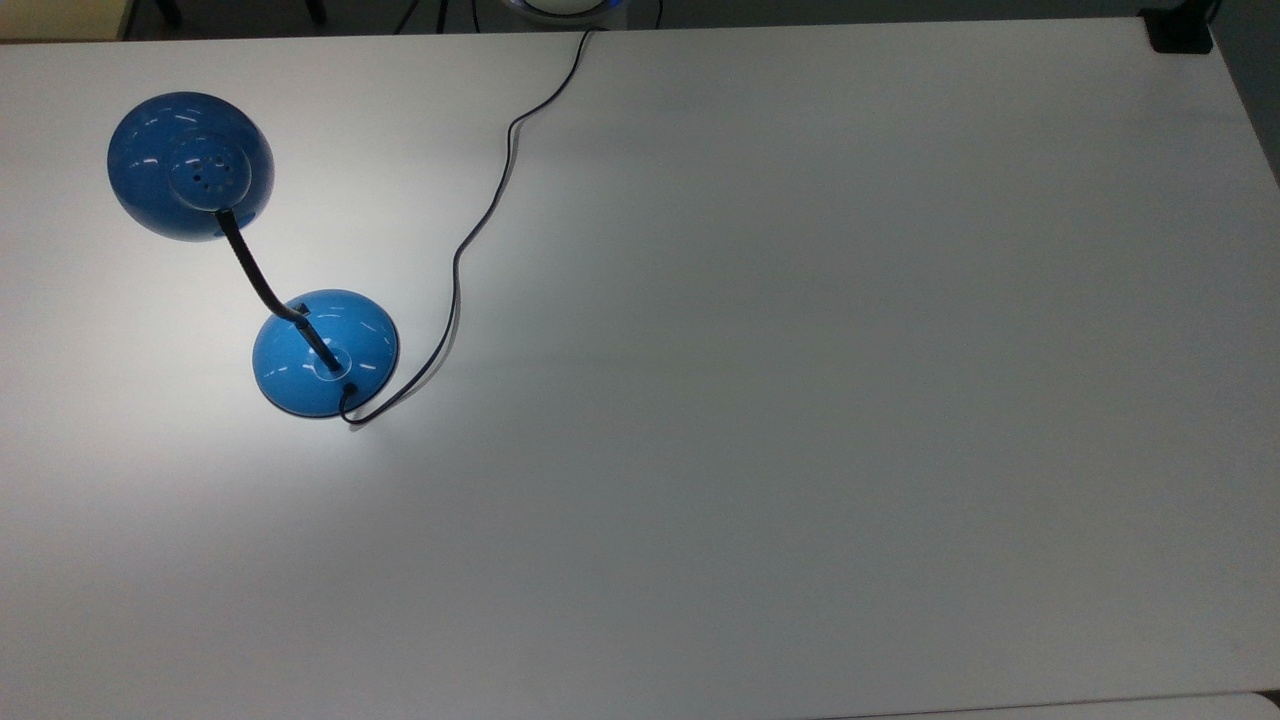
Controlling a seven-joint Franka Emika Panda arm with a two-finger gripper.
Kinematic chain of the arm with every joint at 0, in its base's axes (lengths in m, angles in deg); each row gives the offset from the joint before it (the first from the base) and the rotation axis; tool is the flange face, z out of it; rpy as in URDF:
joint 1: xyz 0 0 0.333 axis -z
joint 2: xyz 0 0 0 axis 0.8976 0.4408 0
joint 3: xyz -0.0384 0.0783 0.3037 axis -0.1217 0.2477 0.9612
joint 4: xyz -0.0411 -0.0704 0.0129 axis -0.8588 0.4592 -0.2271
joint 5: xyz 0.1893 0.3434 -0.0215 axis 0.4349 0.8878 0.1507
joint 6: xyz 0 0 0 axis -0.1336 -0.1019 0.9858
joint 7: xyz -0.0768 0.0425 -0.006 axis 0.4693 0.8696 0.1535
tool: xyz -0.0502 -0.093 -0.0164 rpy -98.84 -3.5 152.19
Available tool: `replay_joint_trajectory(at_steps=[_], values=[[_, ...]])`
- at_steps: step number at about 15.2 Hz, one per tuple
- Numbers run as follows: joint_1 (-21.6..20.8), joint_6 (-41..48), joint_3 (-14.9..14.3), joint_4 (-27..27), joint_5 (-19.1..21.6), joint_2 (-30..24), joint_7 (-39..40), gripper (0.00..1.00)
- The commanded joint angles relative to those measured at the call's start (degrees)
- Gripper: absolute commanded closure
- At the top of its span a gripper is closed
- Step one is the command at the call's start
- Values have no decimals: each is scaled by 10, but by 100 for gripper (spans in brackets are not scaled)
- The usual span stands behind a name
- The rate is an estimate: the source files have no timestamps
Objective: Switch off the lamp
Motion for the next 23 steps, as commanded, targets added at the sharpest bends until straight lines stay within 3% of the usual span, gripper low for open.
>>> replay_joint_trajectory(at_steps=[1, 5, 6, 8, 10, 12, 14, 16, 18, 23], values=[[52, 32, 3, -17, -8, -21, 217, 0], [133, 46, 2, -22, 0, -21, 382, 0], [156, 43, -3, -34, 19, -21, 404, 0], [187, 39, -39, -49, 94, -18, 488, 0], [211, 30, -76, -74, 153, -14, 576, 23], [221, -8, -111, -117, 185, -16, 630, 58], [221, -50, -139, -153, 226, -13, 667, 83], [221, -110, -161, -195, 269, -9, 712, 93], [222, -152, -173, -228, 324, 3, 757, 95], [221, -220, -180, -278, 514, 51, 876, 100]])
